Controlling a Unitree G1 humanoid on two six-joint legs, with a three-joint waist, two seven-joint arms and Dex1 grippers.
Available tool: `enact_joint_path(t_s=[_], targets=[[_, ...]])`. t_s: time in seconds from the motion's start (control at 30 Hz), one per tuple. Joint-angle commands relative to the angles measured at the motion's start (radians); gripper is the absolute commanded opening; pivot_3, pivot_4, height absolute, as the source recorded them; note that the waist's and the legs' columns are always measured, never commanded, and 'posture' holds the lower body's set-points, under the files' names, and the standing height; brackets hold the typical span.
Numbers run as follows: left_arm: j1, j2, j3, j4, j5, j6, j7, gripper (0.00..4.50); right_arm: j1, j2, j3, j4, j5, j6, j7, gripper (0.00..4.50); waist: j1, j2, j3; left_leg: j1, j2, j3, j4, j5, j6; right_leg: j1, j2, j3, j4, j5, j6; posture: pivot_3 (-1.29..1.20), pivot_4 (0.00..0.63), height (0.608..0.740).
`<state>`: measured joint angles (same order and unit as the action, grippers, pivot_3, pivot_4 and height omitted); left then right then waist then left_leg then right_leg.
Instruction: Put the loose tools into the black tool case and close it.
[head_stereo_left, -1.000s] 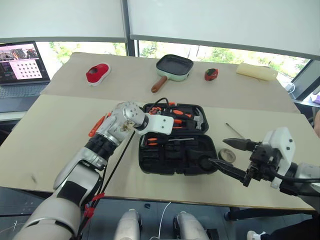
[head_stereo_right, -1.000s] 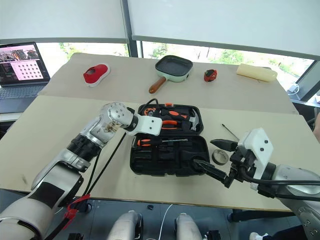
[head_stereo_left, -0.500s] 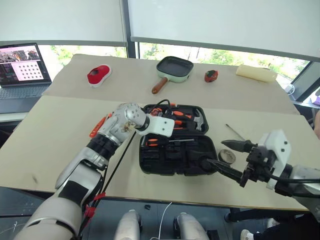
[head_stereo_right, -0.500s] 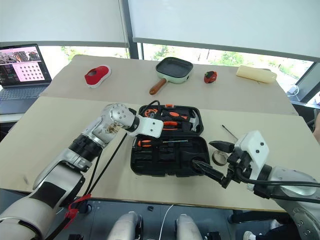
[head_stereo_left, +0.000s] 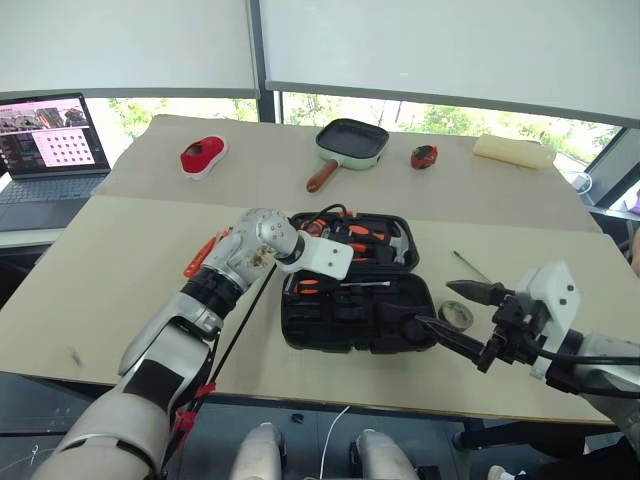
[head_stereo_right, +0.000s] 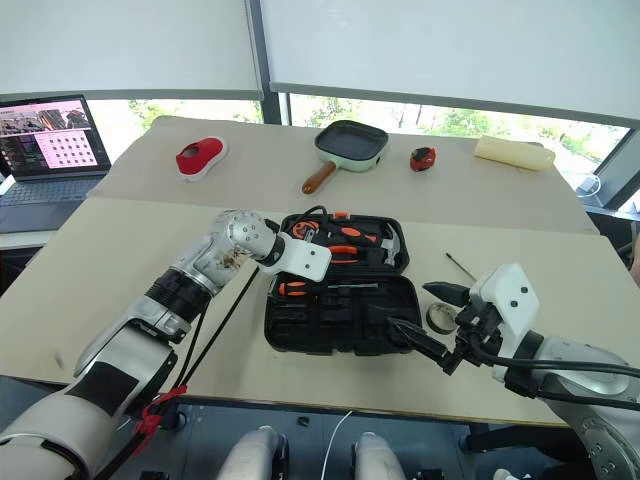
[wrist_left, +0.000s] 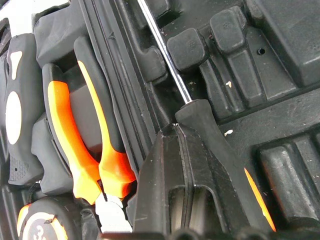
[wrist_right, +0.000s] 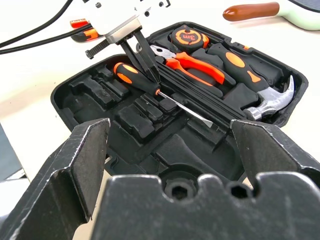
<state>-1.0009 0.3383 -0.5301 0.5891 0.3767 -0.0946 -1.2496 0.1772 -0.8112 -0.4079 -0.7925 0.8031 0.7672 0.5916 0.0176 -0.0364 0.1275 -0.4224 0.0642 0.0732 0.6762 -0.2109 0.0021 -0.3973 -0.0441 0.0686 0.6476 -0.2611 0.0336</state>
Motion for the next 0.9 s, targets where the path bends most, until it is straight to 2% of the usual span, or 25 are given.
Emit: enact_joint_path(t_s=[0.03, 0.27, 0.4, 0.5, 0.6, 0.63, 0.67, 0.7, 0.8, 0.87, 0.9], targets=[[0.017, -0.054, -0.105, 0.091, 0.053, -0.057, -0.031, 0.02, -0.015, 0.000, -0.010, -0.004, -0.007, -0.028, 0.001, 4.50, 0.004, 0.000, 0.000, 0.000, -0.001, -0.001, 0.000, 0.000, 0.000, 0.001, 0.000, 0.000, 0.000, 0.000, 0.000, 0.00, 0.150, 0.740], [-0.016, -0.043, -0.140, 0.175, 0.118, -0.161, -0.031, 0.02, -0.012, 0.011, -0.011, -0.007, -0.003, -0.025, -0.004, 4.50, 0.007, 0.000, -0.001, 0.001, -0.004, -0.006, 0.000, -0.001, 0.002, 0.007, 0.000, 0.000, -0.003, -0.003, 0.001, 0.00, 0.150, 0.740], [-0.018, -0.041, -0.089, 0.175, 0.070, -0.129, -0.047, 0.02, -0.005, 0.020, -0.007, -0.006, -0.015, -0.029, -0.007, 4.50, 0.005, 0.000, -0.002, 0.002, -0.004, -0.006, 0.000, -0.001, 0.002, 0.008, 0.000, 0.000, -0.003, -0.004, 0.002, 0.00, 0.150, 0.740], [-0.028, -0.043, 0.039, 0.138, -0.073, 0.004, -0.104, 0.02, 0.001, 0.021, -0.022, -0.006, -0.019, -0.028, -0.009, 4.50, -0.001, 0.000, -0.002, 0.002, -0.004, -0.006, 0.000, -0.001, 0.002, 0.007, 0.000, 0.000, -0.003, -0.004, 0.003, 0.00, 0.150, 0.740], [-0.031, -0.014, 0.233, 0.029, -0.304, 0.176, -0.189, 0.68, 0.034, 0.016, -0.086, -0.008, -0.013, -0.019, -0.005, 4.50, -0.008, 0.000, -0.001, -0.002, -0.003, -0.006, 0.000, -0.001, 0.002, 0.003, 0.000, 0.000, -0.002, -0.004, 0.003, 0.00, 0.150, 0.740], [-0.025, 0.010, 0.272, -0.014, -0.357, 0.224, -0.224, 0.97, 0.051, 0.014, -0.117, -0.009, 0.002, -0.011, 0.001, 4.50, -0.010, 0.000, 0.000, -0.006, -0.004, -0.006, 0.000, -0.001, 0.002, -0.001, 0.000, 0.000, -0.001, -0.003, 0.001, 0.00, 0.150, 0.740], [-0.015, 0.035, 0.301, -0.058, -0.400, 0.266, -0.252, 1.46, 0.070, 0.010, -0.147, -0.012, 0.011, -0.007, 0.009, 4.50, -0.011, 0.001, 0.000, -0.011, -0.003, -0.007, 0.000, -0.001, 0.002, -0.007, 0.000, 0.000, 0.000, -0.003, 0.001, 0.00, 0.150, 0.740], [-0.005, 0.057, 0.328, -0.100, -0.442, 0.307, -0.273, 1.64, 0.093, 0.007, -0.179, -0.015, 0.016, -0.004, 0.018, 4.50, -0.012, 0.001, 0.001, -0.014, -0.003, -0.007, 0.000, -0.001, 0.002, -0.009, 0.000, 0.000, 0.001, -0.003, 0.001, 0.00, 0.150, 0.740], [0.012, 0.148, 0.442, -0.220, -0.591, 0.481, -0.310, 2.72, 0.234, 0.021, -0.385, -0.014, 0.053, 0.020, 0.075, 4.50, -0.013, 0.004, 0.003, -0.015, -0.004, -0.009, 0.000, -0.002, 0.003, -0.011, 0.001, 0.000, 0.000, -0.003, 0.002, 0.00, 0.150, 0.740], [0.028, 0.209, 0.475, -0.287, -0.650, 0.569, -0.333, 3.35, 0.366, 0.051, -0.531, -0.001, 0.050, 0.014, 0.146, 4.50, -0.012, 0.005, 0.004, -0.015, -0.004, -0.009, -0.001, -0.002, 0.004, -0.011, 0.001, 0.000, 0.000, -0.004, 0.002, 0.00, 0.150, 0.740], [0.039, 0.229, 0.480, -0.314, -0.672, 0.592, -0.341, 3.86, 0.419, 0.063, -0.578, 0.006, 0.042, 0.004, 0.174, 4.50, -0.009, 0.005, 0.004, -0.015, -0.004, -0.009, -0.002, -0.002, 0.004, -0.010, 0.001, -0.001, 0.000, -0.004, 0.002, 0.00, 0.150, 0.740]])
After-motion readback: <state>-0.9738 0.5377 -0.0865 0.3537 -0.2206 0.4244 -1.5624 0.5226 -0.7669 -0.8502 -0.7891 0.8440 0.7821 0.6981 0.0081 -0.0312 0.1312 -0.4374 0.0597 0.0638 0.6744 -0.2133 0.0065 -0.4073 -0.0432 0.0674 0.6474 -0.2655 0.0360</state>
